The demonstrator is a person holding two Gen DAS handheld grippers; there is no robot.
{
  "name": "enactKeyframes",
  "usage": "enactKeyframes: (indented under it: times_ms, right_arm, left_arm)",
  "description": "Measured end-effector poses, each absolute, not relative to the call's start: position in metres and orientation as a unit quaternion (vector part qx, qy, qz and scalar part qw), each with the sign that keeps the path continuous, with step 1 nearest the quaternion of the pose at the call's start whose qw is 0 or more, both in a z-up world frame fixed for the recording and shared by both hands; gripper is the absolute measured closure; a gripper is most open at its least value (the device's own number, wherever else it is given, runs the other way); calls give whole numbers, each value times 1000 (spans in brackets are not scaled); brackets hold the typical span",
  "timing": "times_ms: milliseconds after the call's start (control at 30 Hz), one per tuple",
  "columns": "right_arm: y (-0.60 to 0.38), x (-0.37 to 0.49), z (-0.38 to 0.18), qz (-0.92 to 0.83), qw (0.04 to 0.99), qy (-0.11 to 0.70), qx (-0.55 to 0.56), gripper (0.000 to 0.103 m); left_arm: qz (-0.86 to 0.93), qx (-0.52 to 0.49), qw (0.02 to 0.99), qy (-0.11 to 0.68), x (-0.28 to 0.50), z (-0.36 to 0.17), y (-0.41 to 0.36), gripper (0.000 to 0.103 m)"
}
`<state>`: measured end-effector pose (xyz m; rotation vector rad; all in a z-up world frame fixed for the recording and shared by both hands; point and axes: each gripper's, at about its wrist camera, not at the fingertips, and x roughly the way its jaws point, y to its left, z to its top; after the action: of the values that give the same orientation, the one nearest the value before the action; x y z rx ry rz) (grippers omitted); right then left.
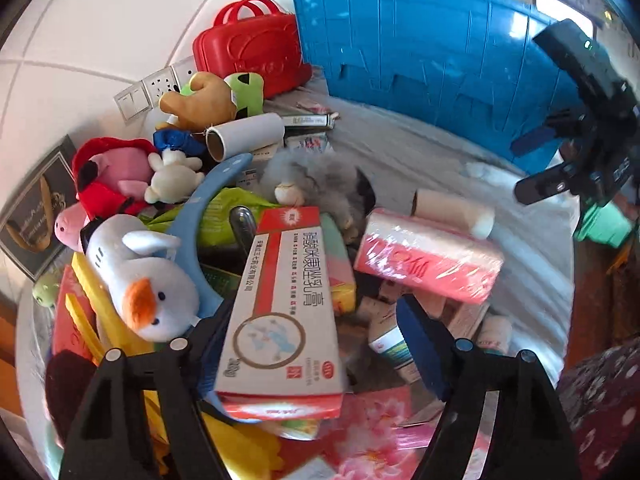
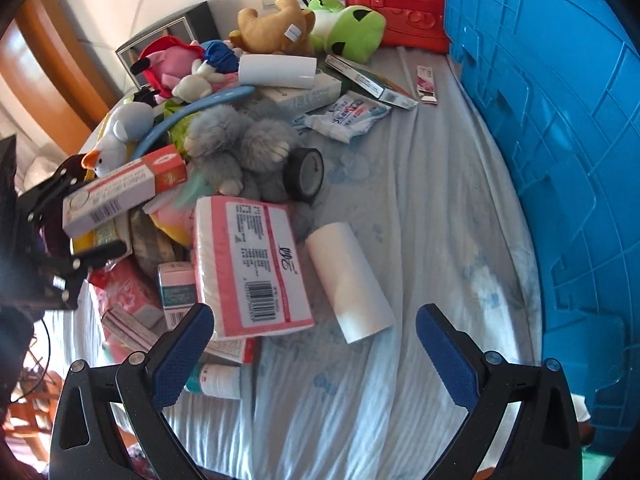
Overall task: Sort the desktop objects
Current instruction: 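Move both grippers back over the pile toward the white paper roll, then grasp the white paper roll with the right gripper while the left grasps a red-white box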
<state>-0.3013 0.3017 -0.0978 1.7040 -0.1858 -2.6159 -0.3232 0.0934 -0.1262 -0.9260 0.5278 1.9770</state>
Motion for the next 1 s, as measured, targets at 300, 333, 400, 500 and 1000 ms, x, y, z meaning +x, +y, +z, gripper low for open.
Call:
enactKeyframes:
  times_ms: [300, 333, 400, 500, 1000]
  right_arm:
    - [300, -311, -95, -843, 10, -43, 537, 1]
    - [299, -312, -97, -842, 10, -37, 538, 1]
    - [298, -312, -103, -840, 9, -22, 542, 1]
    - [300, -310, -110, -839, 5, 1, 544, 1]
    - [309, -299, -133, -821, 71, 31, 566, 2]
  left_arm:
    - [824, -360, 373, 229, -316, -108, 91, 26]
    - [823, -377, 357, 229, -322, -114, 92, 26]
    - [819, -410, 343, 208, -329, -124, 92, 26]
    - [835, -396, 321, 205, -317, -131, 94, 26]
    - [851, -461, 237, 88, -267, -163, 101, 27]
